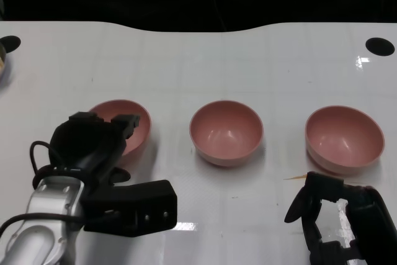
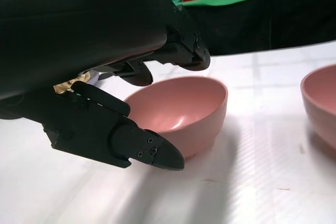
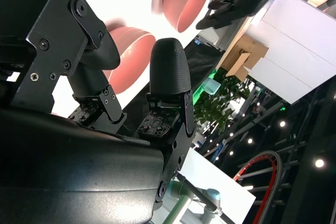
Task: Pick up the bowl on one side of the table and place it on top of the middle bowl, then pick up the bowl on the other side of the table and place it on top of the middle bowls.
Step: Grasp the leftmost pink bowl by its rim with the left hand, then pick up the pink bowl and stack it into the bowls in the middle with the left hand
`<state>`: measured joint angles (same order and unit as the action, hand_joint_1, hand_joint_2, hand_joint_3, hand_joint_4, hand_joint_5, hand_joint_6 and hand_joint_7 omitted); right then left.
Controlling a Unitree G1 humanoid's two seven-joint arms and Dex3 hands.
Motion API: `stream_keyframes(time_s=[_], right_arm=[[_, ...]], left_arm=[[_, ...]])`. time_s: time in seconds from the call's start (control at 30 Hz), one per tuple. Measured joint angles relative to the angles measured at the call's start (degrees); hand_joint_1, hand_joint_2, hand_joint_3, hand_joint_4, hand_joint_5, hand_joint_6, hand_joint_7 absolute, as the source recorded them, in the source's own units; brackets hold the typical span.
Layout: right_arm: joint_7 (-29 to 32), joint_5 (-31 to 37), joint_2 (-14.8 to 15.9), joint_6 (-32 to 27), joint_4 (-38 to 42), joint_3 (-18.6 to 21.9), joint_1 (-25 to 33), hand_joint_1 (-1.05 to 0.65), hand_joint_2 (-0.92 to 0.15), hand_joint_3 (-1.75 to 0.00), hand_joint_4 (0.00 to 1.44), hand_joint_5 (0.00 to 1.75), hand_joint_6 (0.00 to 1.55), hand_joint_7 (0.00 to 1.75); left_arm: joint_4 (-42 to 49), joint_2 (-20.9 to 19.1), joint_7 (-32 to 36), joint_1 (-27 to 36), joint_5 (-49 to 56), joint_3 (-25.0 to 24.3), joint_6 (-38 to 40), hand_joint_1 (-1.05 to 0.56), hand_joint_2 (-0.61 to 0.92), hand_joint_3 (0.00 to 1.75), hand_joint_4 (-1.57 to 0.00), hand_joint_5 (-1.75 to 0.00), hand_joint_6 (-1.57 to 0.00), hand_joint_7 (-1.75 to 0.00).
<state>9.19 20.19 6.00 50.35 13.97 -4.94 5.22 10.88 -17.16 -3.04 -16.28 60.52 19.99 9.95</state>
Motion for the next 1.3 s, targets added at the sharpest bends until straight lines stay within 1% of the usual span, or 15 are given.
stream_keyframes(time_s=[0.17, 0.3, 0.37, 0.4, 0.47, 0.5, 0.6, 0.63, 0.67, 0.7, 0.8, 0.83, 0.97, 1.13, 1.3], right_arm=[[0.52, 0.84, 0.01, 0.00, -0.28, 0.00, 0.15, 0.25, -0.08, -1.70, 0.89, 1.65, 0.87, 1.34], [4.07, 2.50, 0.52, 3.32, 14.04, 0.03, -6.27, -0.43, -0.41, -1.31, 0.77, 1.63, 0.81, 1.23], [6.59, 3.54, 0.91, 5.27, 23.83, 0.05, -10.15, -0.74, -0.72, -0.92, 0.74, 1.71, 0.75, 1.34], [8.35, 4.45, 1.38, 7.10, 28.50, 0.06, -12.03, -0.84, -0.84, -0.76, 0.74, 1.73, 0.73, 1.39], [10.91, 5.69, 2.45, 9.73, 33.22, 0.05, -14.25, -0.90, -0.90, -0.68, 0.74, 1.74, 0.72, 1.42], [12.29, 6.21, 2.81, 10.87, 34.53, 0.06, -15.02, -0.91, -0.91, -0.66, 0.74, 1.74, 0.71, 1.44], [15.21, 7.96, 3.05, 12.73, 36.27, -0.13, -16.30, -0.92, -0.92, -0.66, 0.75, 1.75, 0.70, 1.48], [15.88, 8.52, 3.06, 12.99, 36.40, -0.24, -16.41, -0.92, -0.92, -0.66, 0.76, 1.75, 0.70, 1.48], [16.43, 9.07, 3.06, 13.21, 36.45, -0.34, -16.44, -0.91, -0.92, -0.66, 0.76, 1.75, 0.70, 1.49], [16.98, 9.52, 3.07, 13.43, 36.45, -0.45, -16.44, -0.91, -0.92, -0.66, 0.76, 1.75, 0.70, 1.50], [17.67, 9.84, 3.07, 13.70, 36.44, -0.70, -16.44, -0.89, -0.92, -0.65, 0.77, 1.75, 0.69, 1.51], [17.69, 9.84, 3.07, 13.85, 36.43, -0.79, -16.44, -0.88, -0.92, -0.65, 0.77, 1.75, 0.69, 1.51], [17.36, 9.23, 3.06, 14.70, 36.30, -1.13, -16.42, -0.85, -0.91, -0.64, 0.76, 1.75, 0.70, 1.51], [16.39, 8.80, 3.06, 14.76, 34.81, -1.42, -16.15, -0.81, -0.78, -0.85, 0.78, 1.75, 0.72, 1.49], [15.77, 8.63, 3.05, 14.70, 33.14, -1.56, -15.21, -0.78, -0.66, -1.03, 0.79, 1.75, 0.73, 1.48]], left_arm=[[8.23, 0.55, 0.00, -4.97, 2.08, 4.77, 2.79, -0.50, 0.92, 0.05, -0.62, -0.20, -0.50, -0.02], [14.40, 1.38, 0.89, -8.09, 2.37, 7.18, 3.18, -0.46, 0.92, 0.03, -0.78, -0.31, -0.63, -0.06], [18.16, 1.79, 3.59, -9.45, 2.04, 8.16, 1.66, -0.40, 0.92, 0.02, -0.93, -0.43, -0.89, -0.11], [21.48, 1.75, 6.83, -10.66, 1.87, 8.89, -0.38, -0.36, 0.92, 0.02, -0.91, -0.87, -1.06, -0.10], [26.90, 1.28, 13.30, -12.52, 0.78, 9.49, -4.86, -0.33, 0.92, 0.03, -0.82, -1.43, -1.17, -0.06], [29.21, 1.11, 16.57, -13.21, -0.02, 9.62, -7.15, -0.31, 0.92, 0.05, -0.81, -1.62, -1.19, -0.05], [33.17, 0.90, 24.10, -14.70, -0.83, 10.12, -11.96, -0.28, 0.92, 0.10, -0.85, -1.73, -1.28, -0.09], [33.77, 0.84, 26.50, -15.01, -0.98, 10.40, -13.08, -0.29, 0.92, 0.11, -0.85, -1.74, -1.17, -0.39], [34.32, 0.79, 28.81, -15.44, -1.03, 10.84, -13.96, -0.28, 0.92, 0.12, -0.85, -1.74, -0.93, -0.99], [34.79, 0.77, 30.58, -15.91, -1.07, 11.10, -14.56, -0.29, 0.92, 0.14, -0.85, -1.74, -0.74, -1.43], [35.36, 0.58, 33.41, -17.29, -1.47, 11.24, -15.31, -0.28, 0.92, 0.18, -0.85, -1.75, -0.63, -1.71], [35.34, 0.45, 33.91, -17.67, -1.66, 11.24, -15.45, -0.28, 0.92, 0.19, -0.85, -1.75, -0.64, -1.65], [32.12, -0.45, 34.49, -18.21, -2.06, 11.21, -15.55, -0.28, 0.88, 0.16, -0.86, -1.75, -0.98, -0.74], [26.28, -0.96, 33.75, -18.25, -3.42, 10.99, -16.39, -0.22, 0.82, 0.14, -0.88, -1.75, -0.99, -0.98], [23.71, -0.94, 33.74, -18.27, -3.66, 11.15, -17.63, -0.22, 0.79, 0.17, -0.90, -1.75, -1.01, -0.88]])
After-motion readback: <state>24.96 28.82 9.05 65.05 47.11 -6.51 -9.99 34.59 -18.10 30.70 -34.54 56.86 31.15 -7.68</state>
